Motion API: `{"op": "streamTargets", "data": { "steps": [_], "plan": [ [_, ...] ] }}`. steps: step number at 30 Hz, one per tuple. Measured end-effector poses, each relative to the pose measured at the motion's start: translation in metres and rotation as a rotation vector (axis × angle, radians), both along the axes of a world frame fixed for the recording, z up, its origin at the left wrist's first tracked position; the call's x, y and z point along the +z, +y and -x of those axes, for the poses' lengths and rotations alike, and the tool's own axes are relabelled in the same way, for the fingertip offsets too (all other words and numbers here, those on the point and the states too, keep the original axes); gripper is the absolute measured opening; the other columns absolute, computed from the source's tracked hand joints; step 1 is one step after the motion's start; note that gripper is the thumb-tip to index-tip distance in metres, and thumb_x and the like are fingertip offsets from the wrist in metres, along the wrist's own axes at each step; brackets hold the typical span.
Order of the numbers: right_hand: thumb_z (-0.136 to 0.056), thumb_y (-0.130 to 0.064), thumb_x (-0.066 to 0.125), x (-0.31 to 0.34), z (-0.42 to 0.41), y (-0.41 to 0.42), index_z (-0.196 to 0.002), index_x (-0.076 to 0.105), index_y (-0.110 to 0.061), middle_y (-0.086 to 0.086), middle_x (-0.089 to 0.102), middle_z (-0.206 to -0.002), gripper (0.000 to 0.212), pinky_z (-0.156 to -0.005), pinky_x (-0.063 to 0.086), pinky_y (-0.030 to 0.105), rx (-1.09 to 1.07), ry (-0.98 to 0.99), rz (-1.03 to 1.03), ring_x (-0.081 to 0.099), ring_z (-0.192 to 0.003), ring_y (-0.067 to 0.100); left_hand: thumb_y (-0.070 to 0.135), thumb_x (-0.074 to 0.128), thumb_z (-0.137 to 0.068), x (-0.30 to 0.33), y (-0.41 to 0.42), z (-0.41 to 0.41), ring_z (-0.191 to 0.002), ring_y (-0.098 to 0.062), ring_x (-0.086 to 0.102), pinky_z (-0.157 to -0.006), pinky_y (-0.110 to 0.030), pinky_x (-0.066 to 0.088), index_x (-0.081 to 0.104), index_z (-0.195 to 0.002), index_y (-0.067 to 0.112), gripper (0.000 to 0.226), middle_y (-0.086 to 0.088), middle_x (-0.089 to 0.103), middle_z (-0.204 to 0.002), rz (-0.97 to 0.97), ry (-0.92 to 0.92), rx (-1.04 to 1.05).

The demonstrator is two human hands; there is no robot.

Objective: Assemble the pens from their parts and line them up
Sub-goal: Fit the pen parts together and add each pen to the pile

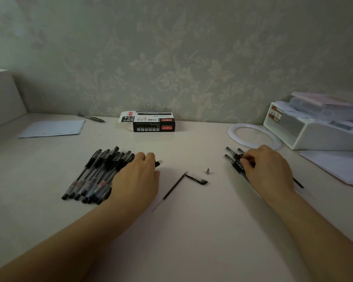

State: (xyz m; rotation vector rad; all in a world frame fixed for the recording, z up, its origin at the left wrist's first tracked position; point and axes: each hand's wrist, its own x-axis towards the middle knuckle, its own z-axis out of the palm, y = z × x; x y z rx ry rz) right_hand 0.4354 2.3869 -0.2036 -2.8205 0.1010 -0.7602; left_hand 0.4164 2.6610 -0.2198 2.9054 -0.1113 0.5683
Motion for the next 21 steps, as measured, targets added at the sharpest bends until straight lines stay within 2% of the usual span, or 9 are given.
{"op": "streamTargets", "data": {
  "steps": [3, 6, 10, 12, 14, 17, 21],
  "plan": [
    [-0.092, -0.018, 0.064, 0.006, 0.003, 0.010, -0.096, 0.073, -0.010, 0.007, 0.064, -0.093, 0.013, -0.067, 0.051, 0.044, 0.150, -0.205, -0.040, 0.058, -0.078, 0.029, 0.036, 0.046, -0.096, 0.002, 0.001, 0.000, -0.071, -0.013, 0.046, -0.055, -0.026, 0.039, 0.044, -0.105, 0.018, 0.020, 0.005, 0.044, -0.095, 0.010, -0.016, 0.009],
    [-0.091, -0.016, 0.066, 0.006, 0.012, 0.034, -0.094, 0.072, -0.013, 0.000, 0.064, -0.089, 0.007, -0.065, 0.050, 0.039, 0.346, -0.317, -0.066, 0.056, -0.075, 0.019, 0.039, 0.044, -0.097, 0.004, 0.003, 0.000, -0.070, -0.013, 0.046, -0.054, -0.026, 0.035, 0.045, -0.101, 0.019, 0.021, 0.007, 0.044, -0.090, 0.049, -0.067, 0.020],
    [-0.093, -0.020, 0.064, -0.004, 0.017, 0.053, -0.092, 0.071, -0.018, -0.006, 0.062, -0.084, 0.008, -0.067, 0.048, 0.034, 0.483, -0.278, -0.068, 0.054, -0.073, 0.013, 0.052, 0.040, -0.094, 0.009, 0.002, 0.001, -0.066, -0.009, 0.052, -0.052, -0.027, 0.042, 0.046, -0.090, 0.025, 0.028, 0.011, 0.049, -0.080, 0.102, -0.124, -0.111],
    [-0.093, -0.020, 0.063, -0.007, 0.016, 0.054, -0.091, 0.071, -0.019, -0.007, 0.061, -0.083, 0.009, -0.068, 0.047, 0.033, 0.511, -0.255, -0.081, 0.054, -0.074, 0.014, 0.066, 0.041, -0.085, 0.008, -0.002, 0.005, -0.062, -0.002, 0.047, -0.049, -0.023, 0.036, 0.045, -0.080, 0.029, 0.038, 0.013, 0.047, -0.074, 0.134, -0.058, -0.217],
    [-0.093, -0.020, 0.063, -0.008, 0.014, 0.054, -0.091, 0.071, -0.019, -0.008, 0.061, -0.083, 0.009, -0.069, 0.048, 0.033, 0.515, -0.242, -0.106, 0.055, -0.075, 0.014, 0.071, 0.045, -0.080, 0.006, -0.007, 0.009, -0.063, -0.001, 0.046, -0.051, -0.022, 0.034, 0.046, -0.077, 0.032, 0.039, 0.014, 0.046, -0.073, 0.104, 0.015, -0.260],
    [-0.093, -0.020, 0.062, -0.008, 0.014, 0.052, -0.090, 0.071, -0.019, -0.008, 0.061, -0.083, 0.010, -0.069, 0.048, 0.032, 0.512, -0.242, -0.143, 0.055, -0.076, 0.012, 0.058, 0.050, -0.086, 0.004, -0.011, 0.010, -0.069, -0.004, 0.047, -0.058, -0.024, 0.042, 0.048, -0.082, 0.031, 0.028, 0.014, 0.046, -0.077, 0.078, 0.069, -0.278],
    [-0.094, -0.021, 0.062, -0.008, 0.015, 0.053, -0.090, 0.071, -0.020, -0.009, 0.061, -0.083, 0.010, -0.070, 0.047, 0.029, 0.511, -0.239, -0.138, 0.053, -0.075, 0.010, 0.045, 0.044, -0.095, 0.005, -0.013, 0.010, -0.074, -0.011, 0.050, -0.061, -0.027, 0.041, 0.050, -0.091, 0.024, 0.022, 0.011, 0.047, -0.081, 0.036, 0.079, -0.268]
  ]
}}
